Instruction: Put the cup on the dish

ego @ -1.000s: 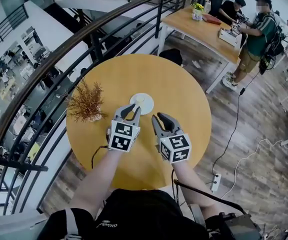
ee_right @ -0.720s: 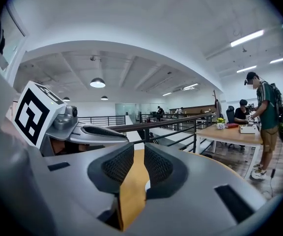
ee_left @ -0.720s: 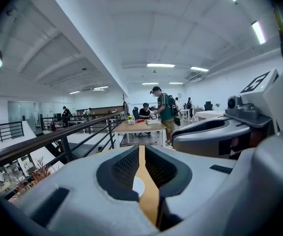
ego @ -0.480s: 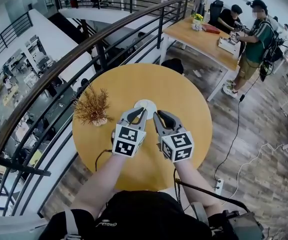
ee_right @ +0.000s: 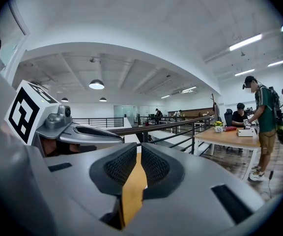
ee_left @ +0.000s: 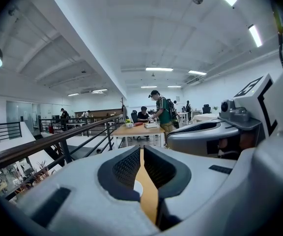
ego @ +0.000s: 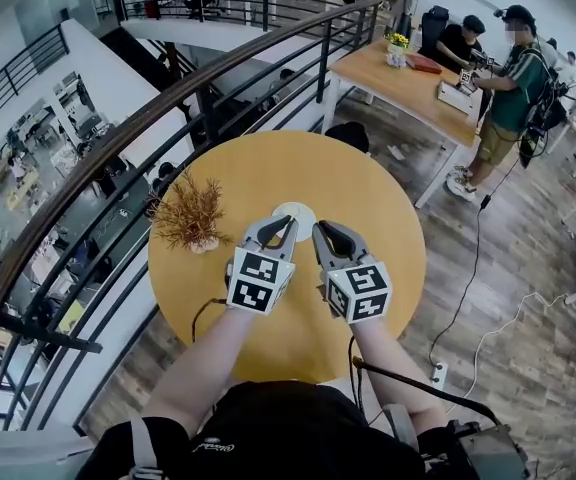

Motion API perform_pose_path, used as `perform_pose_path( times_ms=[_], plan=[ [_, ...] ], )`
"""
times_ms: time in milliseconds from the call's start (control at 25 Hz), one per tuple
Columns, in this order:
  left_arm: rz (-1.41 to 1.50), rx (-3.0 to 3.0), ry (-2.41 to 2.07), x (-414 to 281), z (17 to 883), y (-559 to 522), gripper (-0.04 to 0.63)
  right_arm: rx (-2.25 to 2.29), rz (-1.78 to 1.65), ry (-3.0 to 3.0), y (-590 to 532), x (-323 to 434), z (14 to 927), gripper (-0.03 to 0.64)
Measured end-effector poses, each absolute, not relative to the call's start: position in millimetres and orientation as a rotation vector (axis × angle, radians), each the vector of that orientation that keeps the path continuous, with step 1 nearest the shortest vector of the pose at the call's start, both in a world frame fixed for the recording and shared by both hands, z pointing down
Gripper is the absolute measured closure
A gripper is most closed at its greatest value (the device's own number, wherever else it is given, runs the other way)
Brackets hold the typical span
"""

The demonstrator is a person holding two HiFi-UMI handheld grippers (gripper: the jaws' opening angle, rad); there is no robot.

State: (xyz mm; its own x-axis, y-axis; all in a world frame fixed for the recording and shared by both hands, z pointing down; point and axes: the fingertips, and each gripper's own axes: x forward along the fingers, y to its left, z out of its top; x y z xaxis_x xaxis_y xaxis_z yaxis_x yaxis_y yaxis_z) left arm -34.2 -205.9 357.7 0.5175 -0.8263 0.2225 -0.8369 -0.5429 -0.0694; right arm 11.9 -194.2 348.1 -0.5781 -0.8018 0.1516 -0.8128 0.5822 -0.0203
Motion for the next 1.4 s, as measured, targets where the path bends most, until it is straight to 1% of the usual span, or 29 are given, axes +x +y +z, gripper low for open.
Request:
perform_pose_path(
  times_ms=[1400],
  plan=[
    [0.381, 2.704, -1.427, -34, 368, -202, 0.569, 1.373, 0.139, -2.640, -194, 7, 362, 0.597]
  ],
)
